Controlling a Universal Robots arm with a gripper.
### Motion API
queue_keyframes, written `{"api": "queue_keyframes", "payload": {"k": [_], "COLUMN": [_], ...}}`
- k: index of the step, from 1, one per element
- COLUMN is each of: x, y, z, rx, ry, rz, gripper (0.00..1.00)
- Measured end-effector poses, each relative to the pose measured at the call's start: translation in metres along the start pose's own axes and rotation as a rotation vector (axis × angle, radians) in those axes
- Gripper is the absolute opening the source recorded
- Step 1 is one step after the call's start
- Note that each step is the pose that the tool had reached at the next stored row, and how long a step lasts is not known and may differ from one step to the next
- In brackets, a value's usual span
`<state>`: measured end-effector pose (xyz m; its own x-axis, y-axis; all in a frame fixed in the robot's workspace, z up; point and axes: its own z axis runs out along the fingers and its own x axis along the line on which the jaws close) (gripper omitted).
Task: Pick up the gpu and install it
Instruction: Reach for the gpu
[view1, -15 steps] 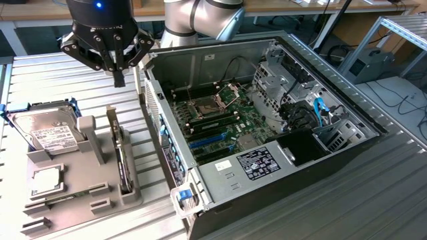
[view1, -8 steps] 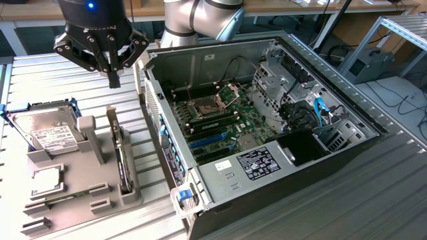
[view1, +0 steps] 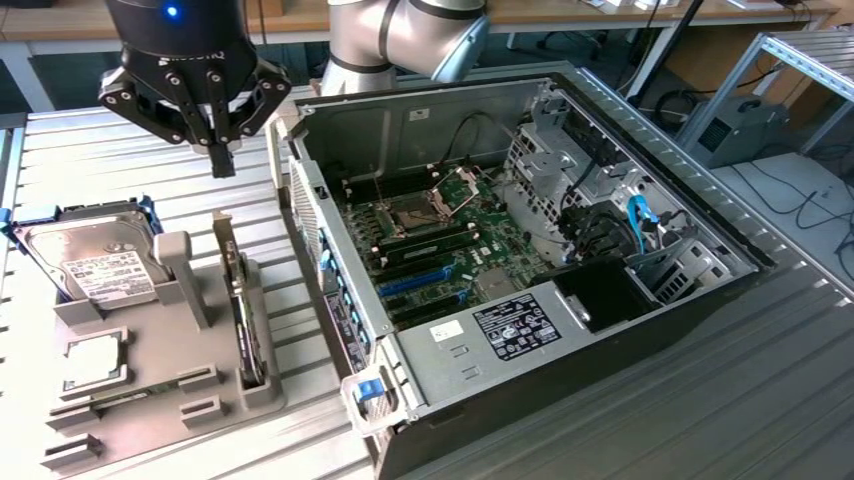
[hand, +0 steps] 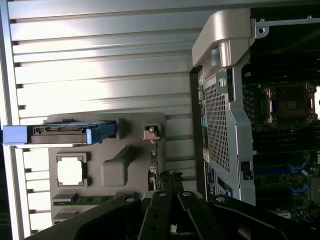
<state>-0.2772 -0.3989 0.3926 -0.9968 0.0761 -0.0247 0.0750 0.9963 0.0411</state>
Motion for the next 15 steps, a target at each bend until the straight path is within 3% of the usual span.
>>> {"api": "queue_keyframes", "payload": {"k": [15], "x": [0.011], "y": [-0.0009], "z": [0.0], "rx": [0.0003], "ry": [-0.0001], "rz": [0.0], "gripper": [0.11]}}
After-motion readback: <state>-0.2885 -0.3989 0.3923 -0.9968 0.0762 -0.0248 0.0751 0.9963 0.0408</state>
